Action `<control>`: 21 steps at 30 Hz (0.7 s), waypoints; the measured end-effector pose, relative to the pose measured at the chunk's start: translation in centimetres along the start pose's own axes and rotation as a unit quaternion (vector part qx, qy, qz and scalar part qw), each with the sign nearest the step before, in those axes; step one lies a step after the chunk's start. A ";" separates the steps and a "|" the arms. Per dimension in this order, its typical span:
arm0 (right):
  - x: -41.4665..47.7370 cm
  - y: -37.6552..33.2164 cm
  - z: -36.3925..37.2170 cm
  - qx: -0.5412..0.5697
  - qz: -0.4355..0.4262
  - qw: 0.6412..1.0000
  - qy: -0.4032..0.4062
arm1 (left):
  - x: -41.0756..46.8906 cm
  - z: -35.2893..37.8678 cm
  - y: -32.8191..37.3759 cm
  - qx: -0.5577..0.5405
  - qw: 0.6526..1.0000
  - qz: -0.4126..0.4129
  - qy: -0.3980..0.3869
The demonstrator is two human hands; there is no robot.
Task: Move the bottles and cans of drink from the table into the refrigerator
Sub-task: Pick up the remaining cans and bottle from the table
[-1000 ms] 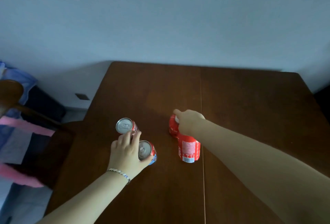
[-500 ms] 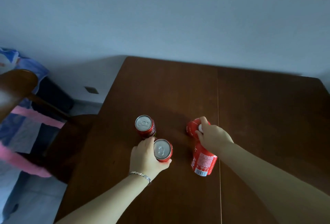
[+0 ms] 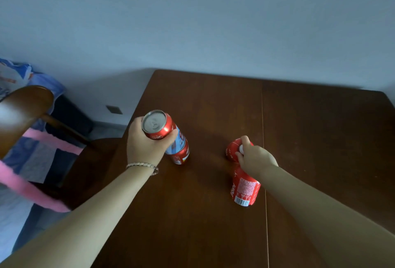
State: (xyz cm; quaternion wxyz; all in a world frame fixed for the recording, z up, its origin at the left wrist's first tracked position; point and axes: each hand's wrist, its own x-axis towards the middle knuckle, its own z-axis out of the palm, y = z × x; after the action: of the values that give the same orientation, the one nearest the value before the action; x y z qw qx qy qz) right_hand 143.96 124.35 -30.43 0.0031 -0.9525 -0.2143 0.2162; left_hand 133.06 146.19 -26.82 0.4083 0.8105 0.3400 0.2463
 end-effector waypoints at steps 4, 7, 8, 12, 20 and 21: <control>-0.1 -0.1 0.1 0.003 0.003 1.000 -0.001 | -0.1 1.3 -1.1 0.047 0.998 0.038 -0.036; -0.2 -0.3 -0.1 -0.008 0.006 1.000 -0.003 | 0.5 1.9 -1.3 0.024 0.997 0.037 -0.062; -0.2 -0.3 -0.2 -0.008 0.007 1.000 -0.003 | 0.7 2.0 -1.5 0.014 0.997 0.033 -0.067; -0.2 -0.4 -0.2 -0.015 0.007 1.000 0.004 | 1.0 1.9 -2.1 -0.030 0.997 0.024 -0.072; 0.0 -0.2 -0.1 0.013 0.008 1.000 0.000 | -0.9 4.6 -6.1 -0.146 0.977 -0.065 -0.142; 0.0 -0.1 0.0 0.010 0.009 1.000 0.007 | -1.1 5.3 -6.3 -0.149 0.979 -0.073 -0.121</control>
State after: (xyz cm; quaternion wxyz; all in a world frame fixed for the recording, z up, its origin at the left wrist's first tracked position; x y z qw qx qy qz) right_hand 143.90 124.43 -30.45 0.0127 -0.9559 -0.2038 0.2113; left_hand 133.78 145.49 -35.05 0.5793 0.7376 0.3056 0.1642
